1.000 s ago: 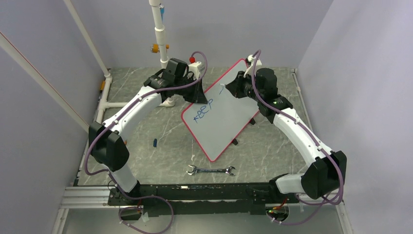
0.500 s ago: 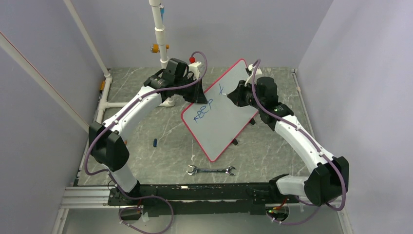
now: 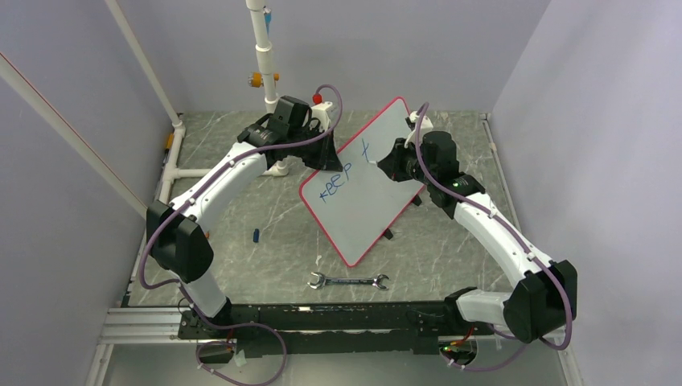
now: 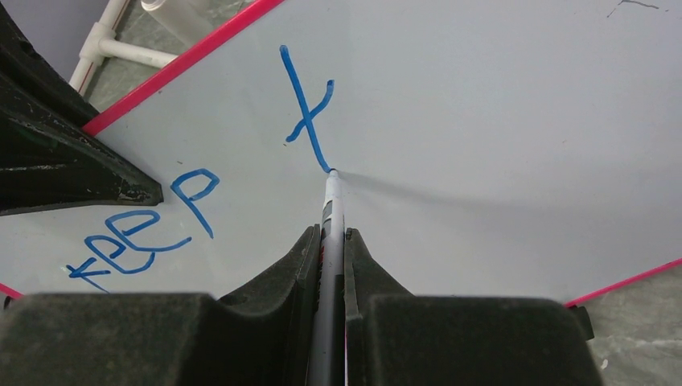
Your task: Write a sentence on the whiteboard
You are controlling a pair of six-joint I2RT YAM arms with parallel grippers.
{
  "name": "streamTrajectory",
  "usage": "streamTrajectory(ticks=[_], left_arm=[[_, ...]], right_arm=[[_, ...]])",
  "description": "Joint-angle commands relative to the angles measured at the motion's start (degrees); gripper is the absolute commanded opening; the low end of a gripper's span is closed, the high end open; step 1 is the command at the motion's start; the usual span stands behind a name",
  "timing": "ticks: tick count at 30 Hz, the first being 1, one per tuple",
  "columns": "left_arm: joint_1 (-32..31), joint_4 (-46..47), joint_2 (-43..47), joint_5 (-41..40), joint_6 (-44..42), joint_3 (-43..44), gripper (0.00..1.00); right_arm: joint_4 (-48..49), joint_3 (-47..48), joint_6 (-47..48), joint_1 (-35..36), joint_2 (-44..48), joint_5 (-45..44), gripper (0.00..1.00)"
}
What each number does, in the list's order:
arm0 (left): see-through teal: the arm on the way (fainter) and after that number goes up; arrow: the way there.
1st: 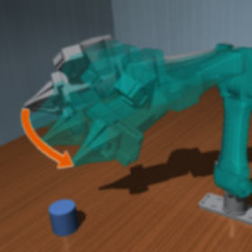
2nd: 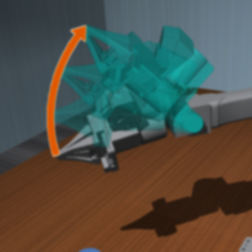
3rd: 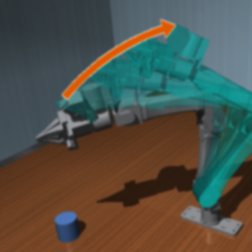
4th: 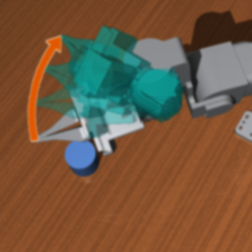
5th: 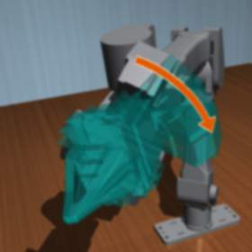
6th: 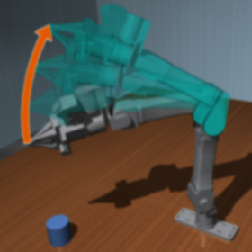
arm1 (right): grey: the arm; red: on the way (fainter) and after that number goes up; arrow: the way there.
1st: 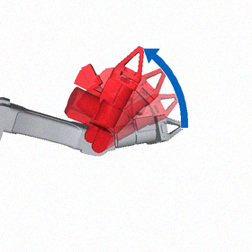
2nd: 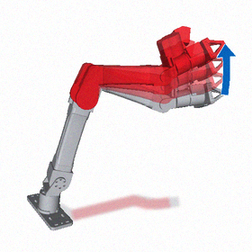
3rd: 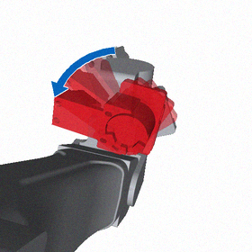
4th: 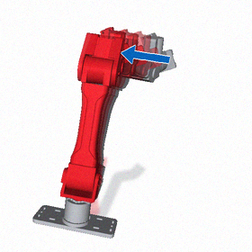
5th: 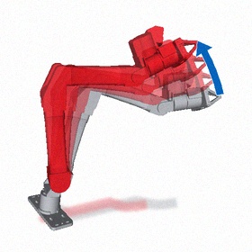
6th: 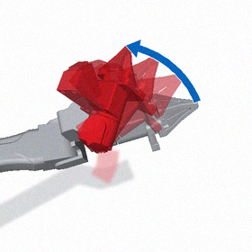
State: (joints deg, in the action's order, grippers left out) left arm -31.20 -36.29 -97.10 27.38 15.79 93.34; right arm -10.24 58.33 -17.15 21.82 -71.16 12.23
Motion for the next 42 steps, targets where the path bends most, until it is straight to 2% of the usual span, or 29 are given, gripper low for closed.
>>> streamTrajectory(ticks=[1, 7, 20, 42], left_arm=[[-0.66, -0.21, 0.50, -5.93, -8.23, 1.23, 0.00], [-0.70, -0.23, 0.34, -5.62, -8.15, 1.32, 0.00], [-0.72, -0.35, 0.42, -5.40, -8.06, 1.45, 0.00], [-0.79, -0.71, -0.28, -5.05, -8.06, 1.93, 0.00]], right_arm=[[0.77, 2.84, 0.30, -0.07, -1.59, -1.79, 0.00], [0.33, 5.00, 0.73, -0.07, -2.00, -2.97, 0.00], [4.72, 2.34, -1.14, -0.10, 4.58, -8.50, 0.00], [8.28, 10.19, -2.56, -0.09, -3.74, -6.63, 0.00]])
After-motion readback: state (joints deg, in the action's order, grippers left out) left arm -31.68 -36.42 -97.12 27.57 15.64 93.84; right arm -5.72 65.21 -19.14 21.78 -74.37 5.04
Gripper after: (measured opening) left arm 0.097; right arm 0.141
